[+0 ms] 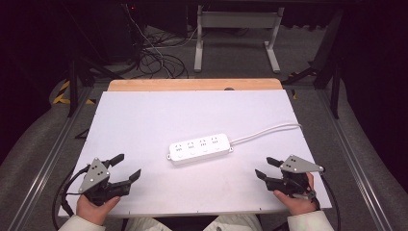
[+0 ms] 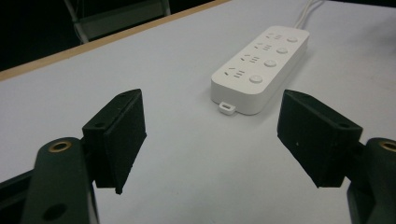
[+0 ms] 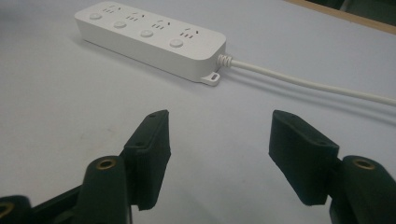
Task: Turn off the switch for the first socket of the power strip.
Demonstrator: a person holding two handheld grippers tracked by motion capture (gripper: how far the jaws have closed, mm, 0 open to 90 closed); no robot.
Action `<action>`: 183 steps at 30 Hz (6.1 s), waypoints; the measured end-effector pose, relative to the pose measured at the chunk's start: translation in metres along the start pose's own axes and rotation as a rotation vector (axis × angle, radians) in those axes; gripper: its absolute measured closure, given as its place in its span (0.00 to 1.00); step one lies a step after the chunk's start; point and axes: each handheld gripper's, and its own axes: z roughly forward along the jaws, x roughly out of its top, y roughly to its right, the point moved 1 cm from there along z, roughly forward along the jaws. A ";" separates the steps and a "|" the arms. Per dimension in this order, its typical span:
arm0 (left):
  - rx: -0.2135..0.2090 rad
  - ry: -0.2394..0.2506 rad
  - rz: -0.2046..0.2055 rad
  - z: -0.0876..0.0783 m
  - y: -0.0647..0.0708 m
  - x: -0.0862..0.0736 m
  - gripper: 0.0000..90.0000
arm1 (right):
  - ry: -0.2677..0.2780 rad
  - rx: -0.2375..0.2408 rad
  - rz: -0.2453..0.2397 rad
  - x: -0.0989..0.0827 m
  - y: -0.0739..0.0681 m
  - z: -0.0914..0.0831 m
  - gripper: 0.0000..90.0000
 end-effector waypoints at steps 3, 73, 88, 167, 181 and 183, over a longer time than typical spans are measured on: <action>-0.007 0.012 0.012 0.000 0.004 0.001 0.26 | 0.005 0.004 -0.015 0.000 -0.001 0.000 0.46; -0.025 -0.024 -0.005 -0.008 0.006 0.010 0.20 | -0.044 0.135 -0.114 0.082 -0.013 0.045 0.46; -0.007 -0.029 -0.010 -0.008 0.005 0.010 0.20 | -0.027 0.179 -0.121 0.103 -0.022 0.069 0.50; 0.016 -0.027 -0.017 -0.008 0.005 0.009 0.20 | -0.208 0.118 -0.096 0.085 -0.025 0.148 1.00; 0.015 -0.027 -0.013 -0.008 0.005 0.009 0.20 | -0.210 0.116 -0.092 0.083 -0.026 0.149 1.00; 0.015 -0.026 -0.013 -0.008 0.005 0.009 0.20 | -0.211 0.115 -0.089 0.083 -0.026 0.149 1.00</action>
